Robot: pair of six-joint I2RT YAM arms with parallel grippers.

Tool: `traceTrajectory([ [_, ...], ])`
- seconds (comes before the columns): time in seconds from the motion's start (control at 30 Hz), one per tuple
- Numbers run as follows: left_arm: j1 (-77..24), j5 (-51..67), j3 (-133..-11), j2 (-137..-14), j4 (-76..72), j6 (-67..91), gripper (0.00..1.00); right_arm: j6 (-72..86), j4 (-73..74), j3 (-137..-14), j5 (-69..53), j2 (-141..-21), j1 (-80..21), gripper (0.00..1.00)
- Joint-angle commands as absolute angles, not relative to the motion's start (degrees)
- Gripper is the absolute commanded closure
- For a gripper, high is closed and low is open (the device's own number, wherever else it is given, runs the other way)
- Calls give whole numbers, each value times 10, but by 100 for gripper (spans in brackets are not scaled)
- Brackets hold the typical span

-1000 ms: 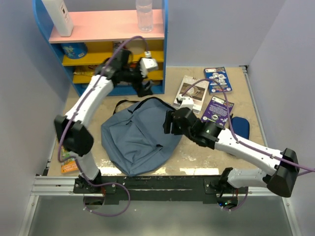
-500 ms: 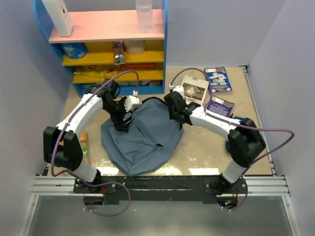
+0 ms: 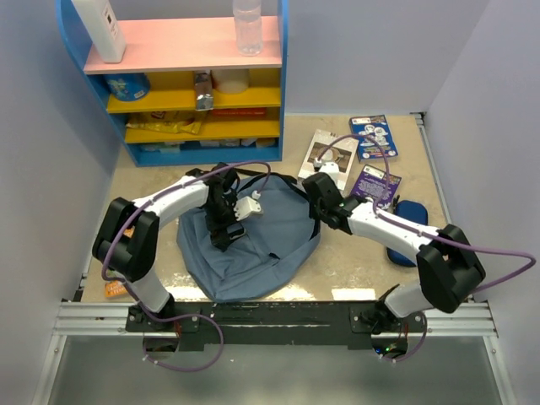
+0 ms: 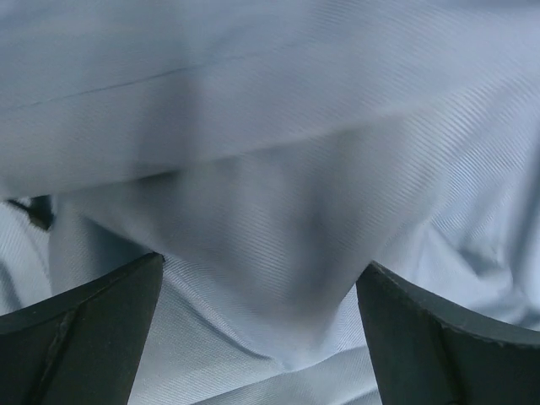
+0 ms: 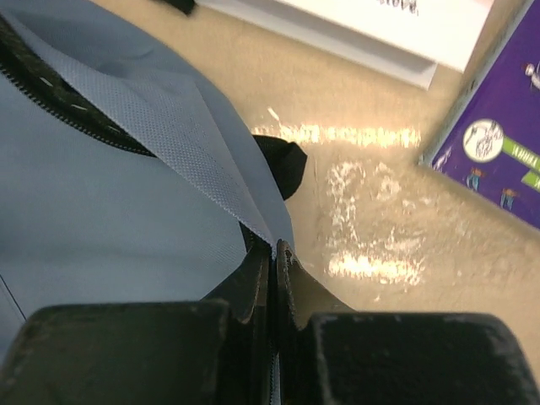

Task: Pack the student bag
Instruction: Unzip the student bag at the center of the board.

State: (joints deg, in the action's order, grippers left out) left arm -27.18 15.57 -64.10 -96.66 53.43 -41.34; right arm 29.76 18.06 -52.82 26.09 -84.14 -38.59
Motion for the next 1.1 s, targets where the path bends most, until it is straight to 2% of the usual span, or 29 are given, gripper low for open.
traceTrajectory([
  [0.0,-265,41,-622,-982,415,-361,0,360,165,-467,219,-793,-385,100],
  [0.27,-208,9,-716,-1048,344,-317,0,440,127,-340,106,-693,-402,100],
  [0.4,-201,23,-761,-1049,353,-310,0,482,90,-304,74,-665,-454,100],
  [0.63,-207,137,-806,-967,436,-321,0,533,-47,-282,-11,-686,-487,100],
  [0.73,-212,196,-827,-922,468,-310,0,515,-29,-309,-11,-700,-487,100],
  [0.83,-232,215,-843,-912,476,-283,0,497,26,-340,10,-689,-487,66],
  [0.87,-239,218,-845,-918,475,-275,0,490,41,-348,17,-680,-487,52],
  [0.97,-262,231,-853,-934,444,-220,0,481,98,-376,60,-640,-487,40],
  [1.07,-265,254,-847,-952,389,-146,0,476,132,-388,113,-604,-486,39],
])
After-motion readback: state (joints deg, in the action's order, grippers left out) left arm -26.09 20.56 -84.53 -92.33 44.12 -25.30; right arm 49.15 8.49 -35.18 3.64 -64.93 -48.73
